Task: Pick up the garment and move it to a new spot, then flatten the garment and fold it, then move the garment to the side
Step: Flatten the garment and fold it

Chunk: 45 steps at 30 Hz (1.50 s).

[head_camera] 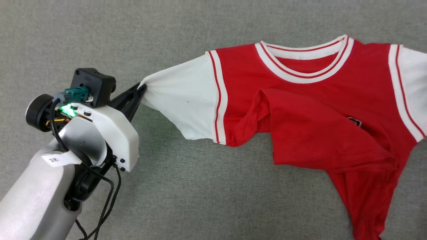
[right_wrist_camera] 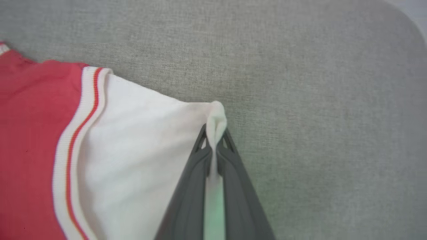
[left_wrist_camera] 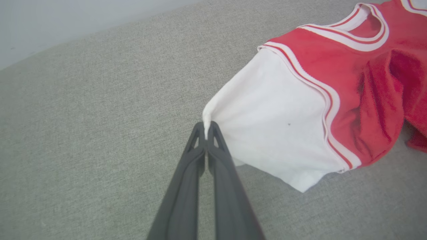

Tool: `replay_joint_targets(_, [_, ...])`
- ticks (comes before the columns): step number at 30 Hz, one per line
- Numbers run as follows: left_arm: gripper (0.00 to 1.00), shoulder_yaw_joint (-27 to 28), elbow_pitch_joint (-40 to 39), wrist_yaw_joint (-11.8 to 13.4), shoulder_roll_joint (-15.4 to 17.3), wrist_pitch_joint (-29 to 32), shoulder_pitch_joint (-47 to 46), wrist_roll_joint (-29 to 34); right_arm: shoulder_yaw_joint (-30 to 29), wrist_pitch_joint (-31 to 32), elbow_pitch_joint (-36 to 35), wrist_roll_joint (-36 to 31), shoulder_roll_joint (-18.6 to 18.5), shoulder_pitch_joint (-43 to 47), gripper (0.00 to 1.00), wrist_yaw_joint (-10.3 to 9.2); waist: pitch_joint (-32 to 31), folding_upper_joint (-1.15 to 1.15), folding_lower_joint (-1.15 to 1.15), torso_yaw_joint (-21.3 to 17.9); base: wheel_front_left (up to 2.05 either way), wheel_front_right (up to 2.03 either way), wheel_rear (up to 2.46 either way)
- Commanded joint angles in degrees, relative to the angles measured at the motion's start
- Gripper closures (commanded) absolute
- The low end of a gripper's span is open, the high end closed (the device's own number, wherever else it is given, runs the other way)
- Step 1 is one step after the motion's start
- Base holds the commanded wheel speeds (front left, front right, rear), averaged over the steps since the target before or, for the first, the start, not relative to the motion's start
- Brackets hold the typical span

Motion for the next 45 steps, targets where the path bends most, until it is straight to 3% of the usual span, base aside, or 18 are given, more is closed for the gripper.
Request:
replay_joint_targets(1, [1.00,0.49,0.62,0.37,-0.05,-0.91,0.11,0.19,-0.08,-2.06,0.53,0.53,-0.34,-0.67,1.00,-0.08,-2.37,0.00,0.00,-0.64,0.00,0.00,0.00])
replay_joint_targets(12, [1.00,4.00,0.43,2.30,1.20,-6.39,2.36,0.64,-0.07,-10.40,0.16,7.00,-2.50,1.41,1.00,-0.08,-12.85,0.00,0.00,-2.97,0.00,0.00,0.00])
replay_joint_targets(26, [1.00,9.69,-4.15,5.70,4.16,-10.26,3.80,1.65,-2.46,-9.42,-12.20,12.65,-3.57,4.66,1.00,-0.09,-20.85,0.00,0.00,-4.65,0.00,0.00,0.00])
replay_joint_targets(36, [1.00,14.52,-6.96,6.43,7.37,-11.69,-0.10,2.38,-4.34,-5.22,-21.58,13.73,-1.55,1.56,1.00,-0.09,-21.54,0.00,0.00,-5.99,0.00,0.00,0.00])
replay_joint_targets(45, [1.00,16.41,-4.64,3.50,10.27,-12.22,-9.69,2.05,-4.28,-6.04,-22.02,12.38,-1.07,-7.62,1.00,-0.09,-16.48,0.00,0.00,-6.42,0.00,0.00,0.00])
